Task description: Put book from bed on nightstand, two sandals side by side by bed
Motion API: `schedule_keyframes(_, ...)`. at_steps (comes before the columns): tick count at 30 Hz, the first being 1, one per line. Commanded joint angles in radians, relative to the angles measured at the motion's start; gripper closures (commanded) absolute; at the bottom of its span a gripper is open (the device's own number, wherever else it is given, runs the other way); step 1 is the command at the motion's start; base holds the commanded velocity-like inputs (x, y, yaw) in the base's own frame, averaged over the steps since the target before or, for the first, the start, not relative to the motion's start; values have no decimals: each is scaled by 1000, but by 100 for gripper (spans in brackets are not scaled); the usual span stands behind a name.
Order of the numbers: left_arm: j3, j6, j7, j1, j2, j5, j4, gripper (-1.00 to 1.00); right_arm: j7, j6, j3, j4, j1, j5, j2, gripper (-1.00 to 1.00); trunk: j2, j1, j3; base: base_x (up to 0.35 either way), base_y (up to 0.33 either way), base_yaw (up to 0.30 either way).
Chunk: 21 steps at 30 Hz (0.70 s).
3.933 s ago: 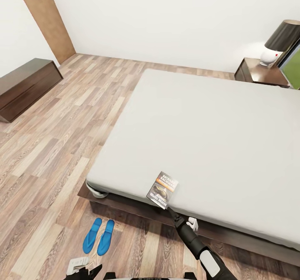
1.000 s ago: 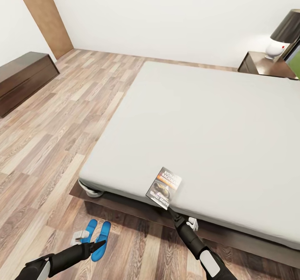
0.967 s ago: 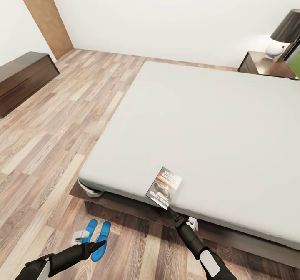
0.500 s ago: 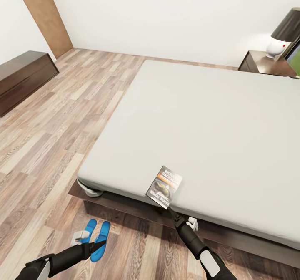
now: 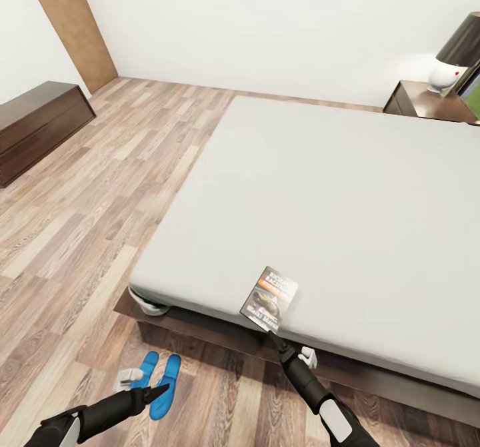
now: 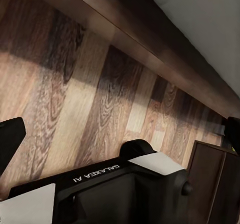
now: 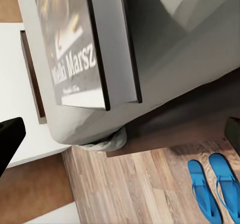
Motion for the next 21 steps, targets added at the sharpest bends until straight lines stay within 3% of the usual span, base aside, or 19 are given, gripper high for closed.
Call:
schedule_keyframes(1,1,9,-3,0,0,6,0,-100,3,10,-4,0,0,-7,1,-100,0,0,-1,9,44,0)
schedule_keyframes(21,1,4,18,0,-4,5,0,-100,4,5,-6,-1,0,-12,0,-100,0,0,-1,1,5,0)
